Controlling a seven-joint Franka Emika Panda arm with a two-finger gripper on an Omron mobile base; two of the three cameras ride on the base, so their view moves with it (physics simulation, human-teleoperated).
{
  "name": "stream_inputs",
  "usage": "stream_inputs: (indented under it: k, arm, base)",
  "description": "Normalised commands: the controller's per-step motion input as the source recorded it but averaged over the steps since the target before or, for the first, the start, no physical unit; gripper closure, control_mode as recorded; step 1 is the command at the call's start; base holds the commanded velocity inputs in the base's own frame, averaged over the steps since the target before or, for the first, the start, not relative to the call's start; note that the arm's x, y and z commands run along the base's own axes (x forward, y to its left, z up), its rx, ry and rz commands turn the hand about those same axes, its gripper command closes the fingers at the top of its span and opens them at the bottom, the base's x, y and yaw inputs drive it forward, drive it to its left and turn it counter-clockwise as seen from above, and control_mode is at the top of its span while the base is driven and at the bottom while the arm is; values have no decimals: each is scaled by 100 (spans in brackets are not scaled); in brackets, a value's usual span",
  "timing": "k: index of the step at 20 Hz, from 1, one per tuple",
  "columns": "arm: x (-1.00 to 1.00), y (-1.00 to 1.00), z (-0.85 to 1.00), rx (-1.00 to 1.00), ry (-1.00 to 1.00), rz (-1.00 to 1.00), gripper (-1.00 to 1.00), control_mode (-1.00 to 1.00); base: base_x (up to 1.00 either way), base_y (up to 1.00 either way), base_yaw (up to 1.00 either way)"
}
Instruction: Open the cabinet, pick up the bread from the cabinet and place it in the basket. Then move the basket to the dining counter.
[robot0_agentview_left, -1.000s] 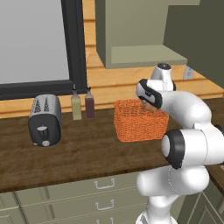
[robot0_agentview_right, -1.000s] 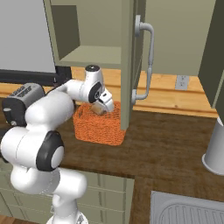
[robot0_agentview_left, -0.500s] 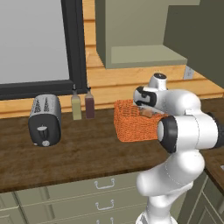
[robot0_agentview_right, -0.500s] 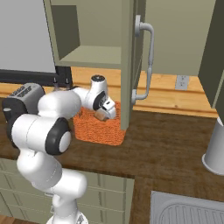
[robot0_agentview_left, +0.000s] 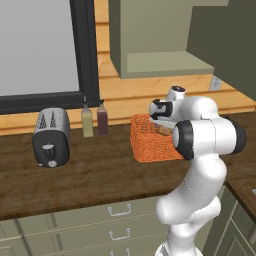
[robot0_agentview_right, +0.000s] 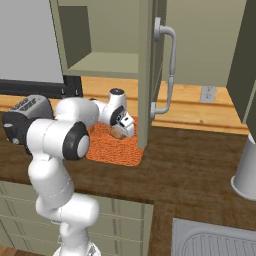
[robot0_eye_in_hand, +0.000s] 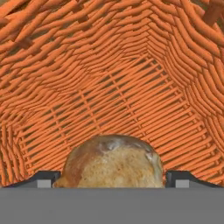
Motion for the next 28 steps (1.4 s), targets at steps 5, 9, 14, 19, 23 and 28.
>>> stream_inputs:
  k: [5,9,14,19,23,28]
  arm:
    - [26,0,-40,1,5,0,100,-100]
    - [4,0,-26,0,0,0,-100,-100]
    - [0,0,-1,0,0,0,-100,-100]
    - [0,0,1,0,0,0,-100,-100]
    - [0,0,33,0,0,0,-100,-100]
    - [-2,-2,65,0,0,0,-100,-100]
  base:
    - [0,0,0]
    - [0,0,0]
    - [0,0,0]
    - [0,0,0]
    - [0,0,0]
    - [0,0,0]
